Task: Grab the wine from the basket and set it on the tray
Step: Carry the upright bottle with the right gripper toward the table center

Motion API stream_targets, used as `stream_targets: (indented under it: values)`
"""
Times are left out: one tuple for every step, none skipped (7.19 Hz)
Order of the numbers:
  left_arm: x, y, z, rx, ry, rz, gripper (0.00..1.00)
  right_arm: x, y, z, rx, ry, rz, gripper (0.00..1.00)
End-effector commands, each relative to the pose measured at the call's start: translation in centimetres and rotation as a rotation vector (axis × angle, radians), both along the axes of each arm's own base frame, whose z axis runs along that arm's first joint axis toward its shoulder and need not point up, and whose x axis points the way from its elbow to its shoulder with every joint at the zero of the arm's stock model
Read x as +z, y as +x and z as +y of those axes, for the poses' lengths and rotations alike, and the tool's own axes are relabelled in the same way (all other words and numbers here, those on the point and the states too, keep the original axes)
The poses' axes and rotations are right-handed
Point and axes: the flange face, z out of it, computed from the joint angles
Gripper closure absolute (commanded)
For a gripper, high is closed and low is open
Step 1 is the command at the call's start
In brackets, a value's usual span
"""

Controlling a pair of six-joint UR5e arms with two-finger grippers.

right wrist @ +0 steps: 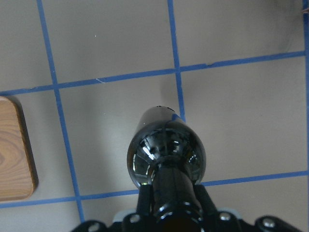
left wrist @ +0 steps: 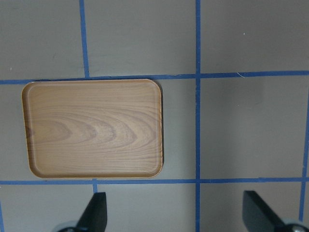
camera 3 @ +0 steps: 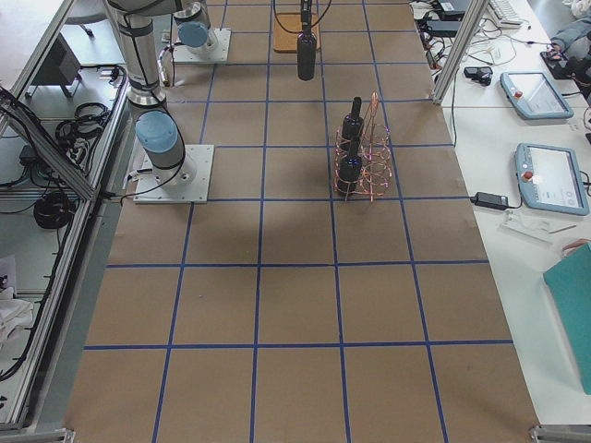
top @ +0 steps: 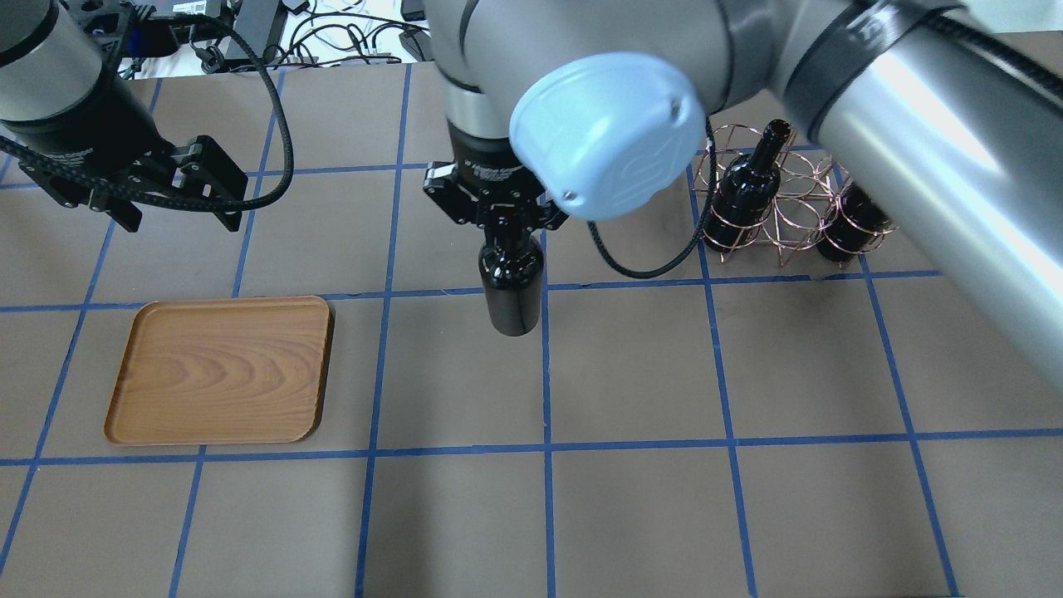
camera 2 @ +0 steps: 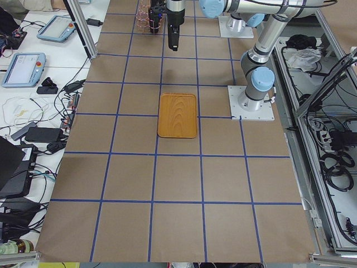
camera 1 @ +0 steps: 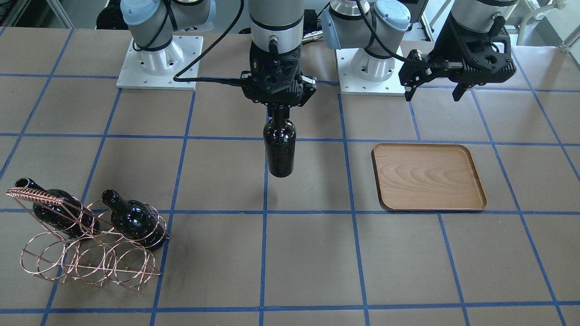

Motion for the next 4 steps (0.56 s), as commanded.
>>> stream_targets:
  values:
    - [-0.2, 0.4, -0.1, -0.010, 0.009, -0.035, 0.00, -4.5, 3.7, 3.1, -0.056, -0.017, -0.016, 0.89]
    - [-0.4, 0.5, -0.2, -0.011, 0.014, -0.036, 0.00, -5.7, 4.9, 4.2, -0.065, -0.006, 0.007, 0.89]
    - [-0.6, 1.1, -0.4, 0.001, 0.021, -0.035, 0.00, -6.6, 5.7, 4.6, -0.088, -0.006, 0.031, 0.89]
    - [-0.7, 2.0, -0.5, 0.022, 0.022, -0.034, 0.00, -6.9, 5.9, 4.8, -0.109, 0.003, 0.037, 0.89]
